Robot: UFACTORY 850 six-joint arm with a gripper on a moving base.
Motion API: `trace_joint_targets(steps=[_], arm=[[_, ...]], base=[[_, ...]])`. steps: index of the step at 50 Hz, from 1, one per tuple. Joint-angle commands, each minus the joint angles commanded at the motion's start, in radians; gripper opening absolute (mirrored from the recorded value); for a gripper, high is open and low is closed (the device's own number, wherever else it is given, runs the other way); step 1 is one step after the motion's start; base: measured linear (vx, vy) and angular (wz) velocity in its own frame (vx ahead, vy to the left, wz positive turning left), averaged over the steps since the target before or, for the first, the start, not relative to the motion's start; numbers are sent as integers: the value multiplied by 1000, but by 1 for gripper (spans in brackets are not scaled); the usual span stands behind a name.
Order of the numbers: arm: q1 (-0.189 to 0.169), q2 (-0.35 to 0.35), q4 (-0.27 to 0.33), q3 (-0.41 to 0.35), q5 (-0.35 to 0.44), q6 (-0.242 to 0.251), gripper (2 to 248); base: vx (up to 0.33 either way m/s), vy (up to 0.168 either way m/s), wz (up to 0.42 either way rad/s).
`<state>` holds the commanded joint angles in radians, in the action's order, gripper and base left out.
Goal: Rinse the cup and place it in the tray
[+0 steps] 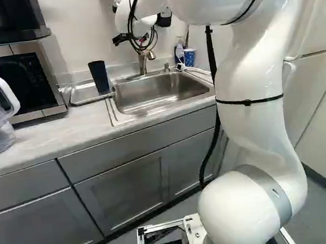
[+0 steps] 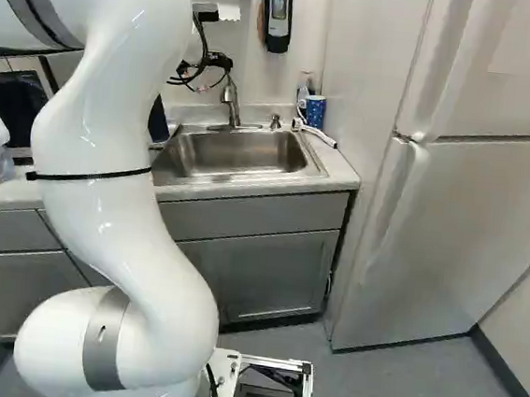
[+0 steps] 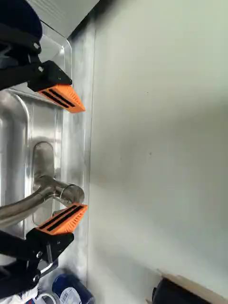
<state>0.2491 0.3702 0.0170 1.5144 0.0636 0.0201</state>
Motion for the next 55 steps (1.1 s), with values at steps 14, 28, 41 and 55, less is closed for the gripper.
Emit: trace_joint_targets(steps=[14,28,41,55], arm=[[0,0,0,0,9,0,247],[10,-13,0,-15,90,0,247],[31,-42,0,-49,93,0,247],[39,-91,0,-105,93,0,247]], base=[[0,0,0],[0,0,0],[0,0,0],[0,0,0]])
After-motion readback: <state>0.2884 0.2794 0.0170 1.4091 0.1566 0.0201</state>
